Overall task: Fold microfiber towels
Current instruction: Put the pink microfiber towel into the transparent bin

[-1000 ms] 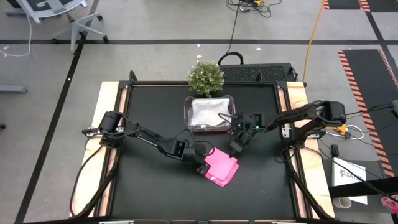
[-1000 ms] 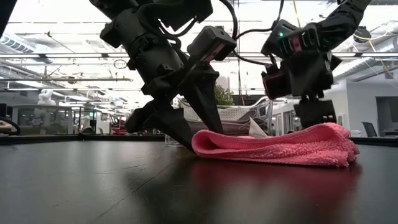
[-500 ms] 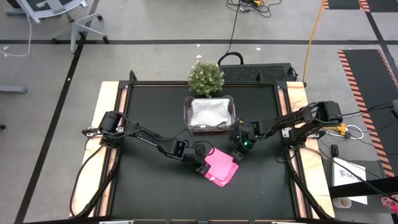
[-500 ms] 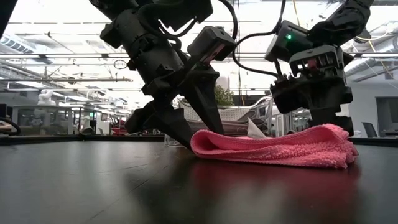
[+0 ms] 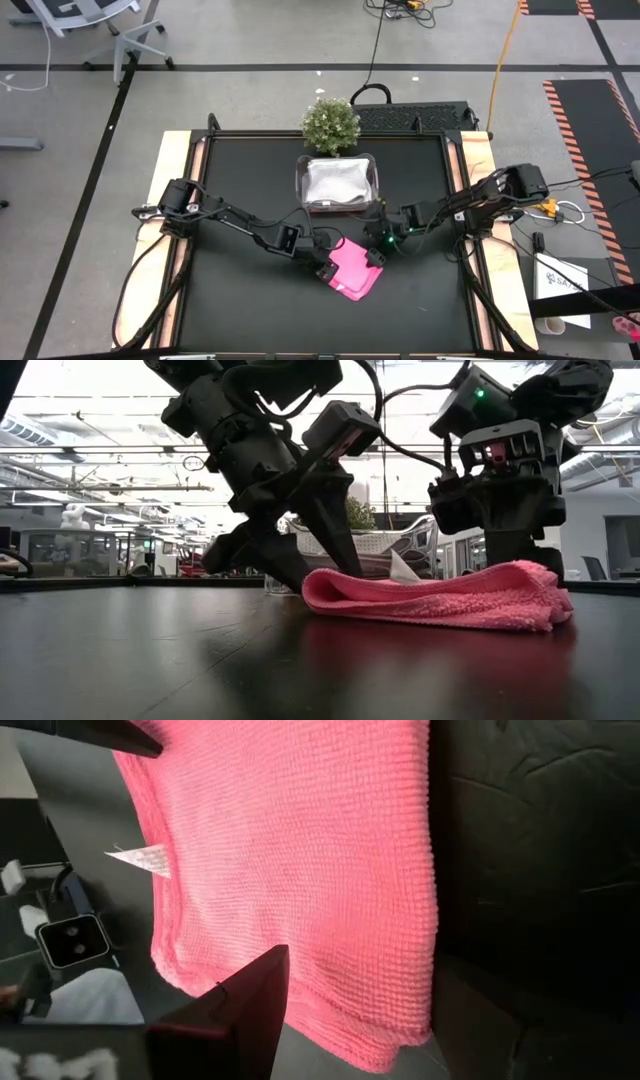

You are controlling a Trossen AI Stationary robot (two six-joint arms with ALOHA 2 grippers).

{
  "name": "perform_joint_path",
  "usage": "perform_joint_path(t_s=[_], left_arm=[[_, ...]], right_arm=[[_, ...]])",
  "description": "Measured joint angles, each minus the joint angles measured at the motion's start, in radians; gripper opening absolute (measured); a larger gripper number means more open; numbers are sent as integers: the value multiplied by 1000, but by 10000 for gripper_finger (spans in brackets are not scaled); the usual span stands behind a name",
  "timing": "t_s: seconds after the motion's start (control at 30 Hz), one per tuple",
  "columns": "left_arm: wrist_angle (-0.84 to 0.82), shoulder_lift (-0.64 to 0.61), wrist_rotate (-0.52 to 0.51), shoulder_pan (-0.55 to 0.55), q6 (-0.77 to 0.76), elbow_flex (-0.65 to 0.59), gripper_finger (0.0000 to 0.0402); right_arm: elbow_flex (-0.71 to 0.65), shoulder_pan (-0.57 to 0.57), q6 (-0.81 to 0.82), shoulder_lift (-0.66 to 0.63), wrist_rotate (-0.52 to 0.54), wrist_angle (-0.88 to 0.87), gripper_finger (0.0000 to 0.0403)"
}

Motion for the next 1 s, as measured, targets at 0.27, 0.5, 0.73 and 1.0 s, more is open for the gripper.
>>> perform_joint_path(t_s=[0.27,0.5,0.73,1.0], left_arm=[[15,0,-1,11,3,0,182],[-4,0,-1,11,9,-1,121],[20,0,-6,10,52,-1,13],[18,0,-29,14,57,-1,7]], right_arm=[[1,31,37,47,7,47,211],[0,34,27,79,3,51,148],[-2,34,-29,78,71,55,17],[-3,37,-28,76,104,88,4]])
